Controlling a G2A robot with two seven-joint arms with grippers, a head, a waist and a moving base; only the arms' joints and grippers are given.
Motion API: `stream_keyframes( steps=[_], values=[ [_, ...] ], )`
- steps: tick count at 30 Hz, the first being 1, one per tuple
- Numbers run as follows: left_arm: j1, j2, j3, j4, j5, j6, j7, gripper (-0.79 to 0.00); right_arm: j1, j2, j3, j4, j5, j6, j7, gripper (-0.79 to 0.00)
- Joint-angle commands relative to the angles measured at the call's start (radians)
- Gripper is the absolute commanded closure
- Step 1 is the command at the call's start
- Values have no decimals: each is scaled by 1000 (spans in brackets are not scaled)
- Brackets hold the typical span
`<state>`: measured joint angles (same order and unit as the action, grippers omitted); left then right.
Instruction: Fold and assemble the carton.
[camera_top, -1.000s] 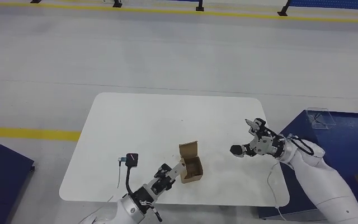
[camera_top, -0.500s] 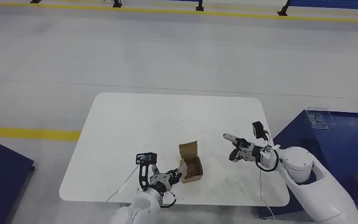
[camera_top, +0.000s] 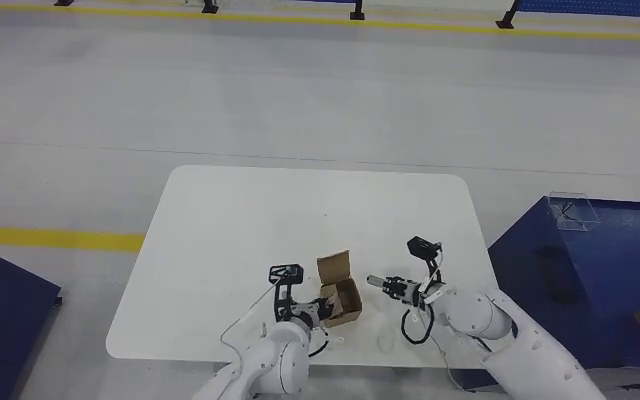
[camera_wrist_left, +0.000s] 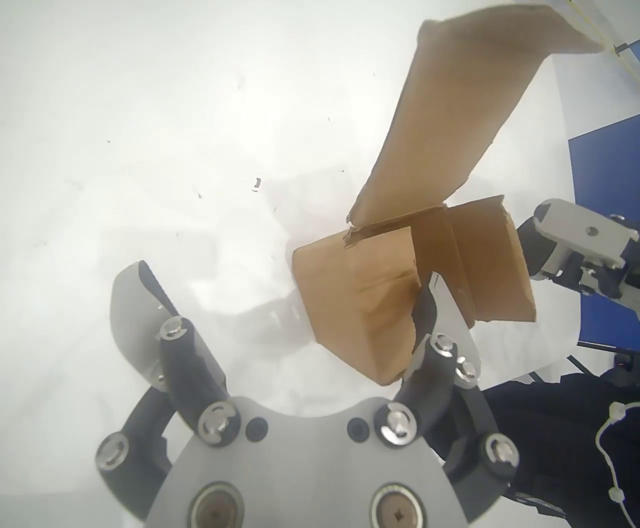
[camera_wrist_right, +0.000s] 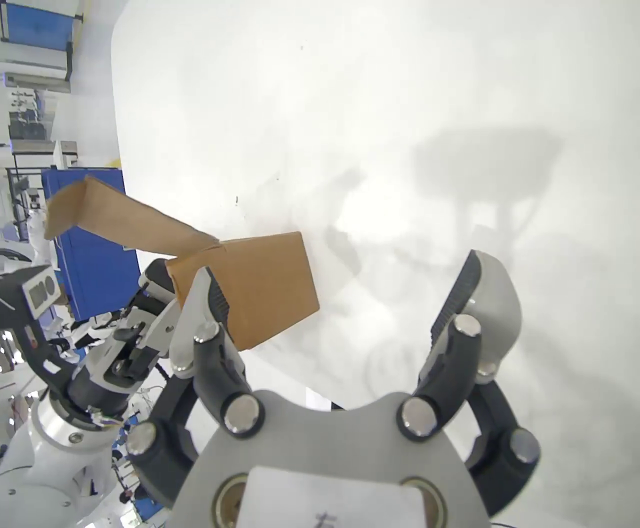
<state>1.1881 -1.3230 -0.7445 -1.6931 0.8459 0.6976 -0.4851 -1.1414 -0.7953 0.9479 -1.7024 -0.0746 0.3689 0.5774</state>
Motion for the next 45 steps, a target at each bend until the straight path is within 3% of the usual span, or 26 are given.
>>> stream_keyframes(
  steps=[1, 17, 28, 33, 35, 36, 43, 45],
  values=[
    [-7, -6, 2, 8, -3, 3, -6, -785, 6, -6, -12, -1, -11, -8, 0, -785],
    [18, -24, -30, 18, -7, -7, -13, -785, 53, -63, -126, 14, -145, 40, -3, -785],
    [40, -29, -55, 6, 5, -16, -36, -785, 45, -75, -80, 13, -124, 20, -1, -785],
    [122, -13, -98, -163, -29, -138, -38, -785, -5, -59, 17, -2, -20, -44, 56, -785],
    [162, 1, -127, -232, -27, -243, -49, -785, -16, -55, 47, -1, 30, -56, 83, -785],
    [173, 9, -133, -270, -39, -344, -72, -785, -16, -55, 47, -1, 30, -56, 83, -785],
    [173, 9, -133, -270, -39, -344, -72, -785, -19, -56, 48, 0, 35, -60, 82, -785],
    [169, 7, -127, -265, -70, -401, -67, -785, -34, -54, 69, 16, 60, -91, 82, -785]
  ],
)
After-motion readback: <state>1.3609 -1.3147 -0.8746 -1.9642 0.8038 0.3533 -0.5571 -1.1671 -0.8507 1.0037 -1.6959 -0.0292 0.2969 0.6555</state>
